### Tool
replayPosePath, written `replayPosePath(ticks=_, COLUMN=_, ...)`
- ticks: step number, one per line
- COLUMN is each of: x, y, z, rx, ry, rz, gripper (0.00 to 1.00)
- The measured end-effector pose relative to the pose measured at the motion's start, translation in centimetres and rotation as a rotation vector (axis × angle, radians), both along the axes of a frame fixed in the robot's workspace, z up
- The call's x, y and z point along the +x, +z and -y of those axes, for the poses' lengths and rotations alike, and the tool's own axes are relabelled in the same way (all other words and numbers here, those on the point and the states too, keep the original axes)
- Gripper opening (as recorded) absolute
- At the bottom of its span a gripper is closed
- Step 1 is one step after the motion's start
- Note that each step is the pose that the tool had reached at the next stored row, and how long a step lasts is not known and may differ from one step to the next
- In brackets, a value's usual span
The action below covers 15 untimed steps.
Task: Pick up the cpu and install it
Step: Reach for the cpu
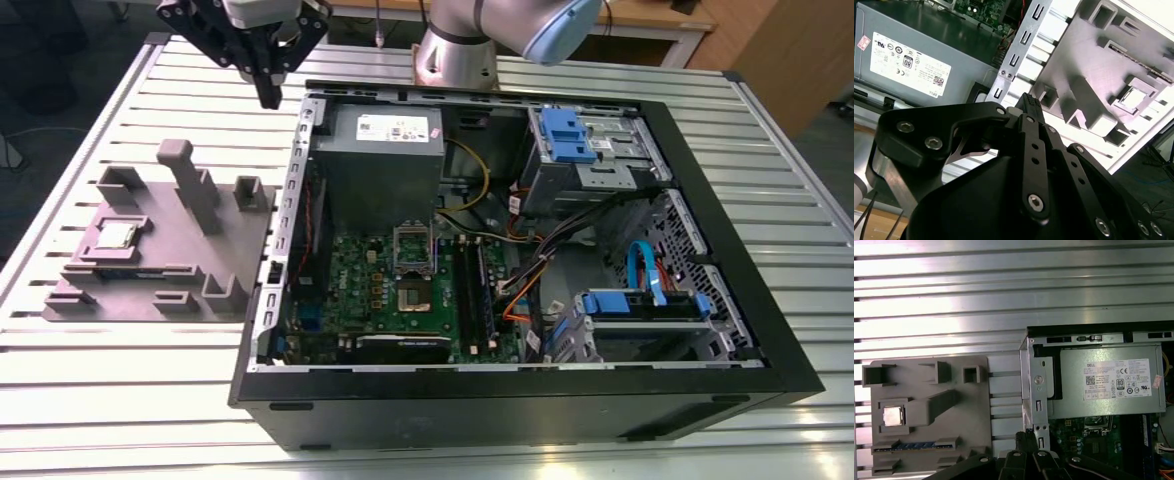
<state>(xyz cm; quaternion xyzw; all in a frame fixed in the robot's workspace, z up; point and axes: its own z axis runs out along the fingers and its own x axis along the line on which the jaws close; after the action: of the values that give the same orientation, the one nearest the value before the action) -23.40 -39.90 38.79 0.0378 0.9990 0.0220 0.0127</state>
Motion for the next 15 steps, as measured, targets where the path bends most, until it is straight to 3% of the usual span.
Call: replayPosePath(ticks=15, x=-0.6, y=-0.02, z=0.0, rx=-0.0001, ry=0.0, rz=-0.0001, gripper=0.1)
